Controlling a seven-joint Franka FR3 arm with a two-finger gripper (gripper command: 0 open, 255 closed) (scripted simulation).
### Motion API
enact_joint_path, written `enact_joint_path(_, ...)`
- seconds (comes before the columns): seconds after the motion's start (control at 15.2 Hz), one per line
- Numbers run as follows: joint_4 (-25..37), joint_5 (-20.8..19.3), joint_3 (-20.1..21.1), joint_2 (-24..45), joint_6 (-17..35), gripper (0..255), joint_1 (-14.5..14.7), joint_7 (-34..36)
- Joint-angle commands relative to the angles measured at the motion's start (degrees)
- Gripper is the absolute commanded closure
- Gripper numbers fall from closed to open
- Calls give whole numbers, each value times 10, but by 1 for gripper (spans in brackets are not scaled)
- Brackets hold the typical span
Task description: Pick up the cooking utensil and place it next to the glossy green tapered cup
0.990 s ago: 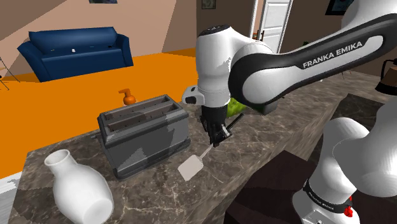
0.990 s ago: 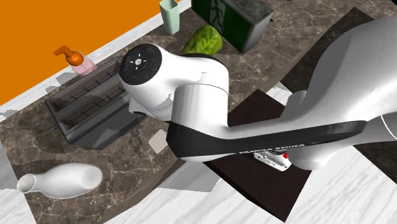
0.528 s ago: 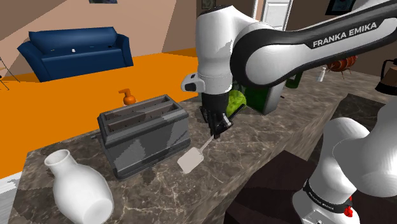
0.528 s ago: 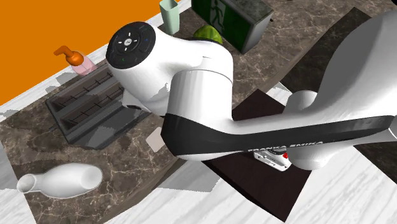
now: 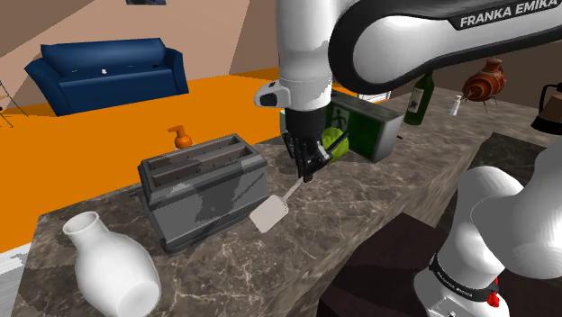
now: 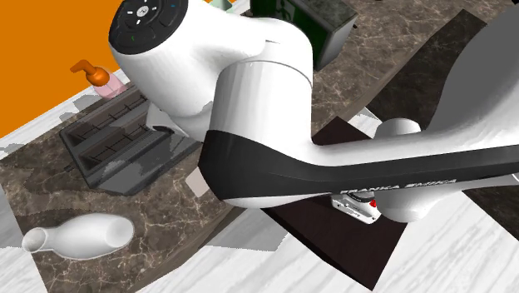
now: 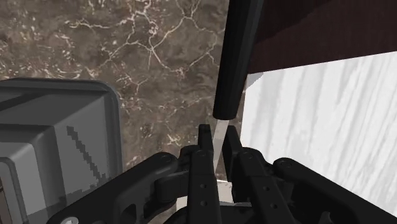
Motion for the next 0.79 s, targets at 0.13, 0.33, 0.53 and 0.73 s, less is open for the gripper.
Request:
enact_joint_path(0.13,24,-5,-10,4,-20,255,-6,-14)
enact_joint_path(0.33,37,-20,-38,21,-15,255,-22,-53)
enact_joint_path(0.53,57,-32,-66,43,-10,255,-38,-92)
enact_joint_path(0.73,82,-41,-92,70,-6,255,-53,-131)
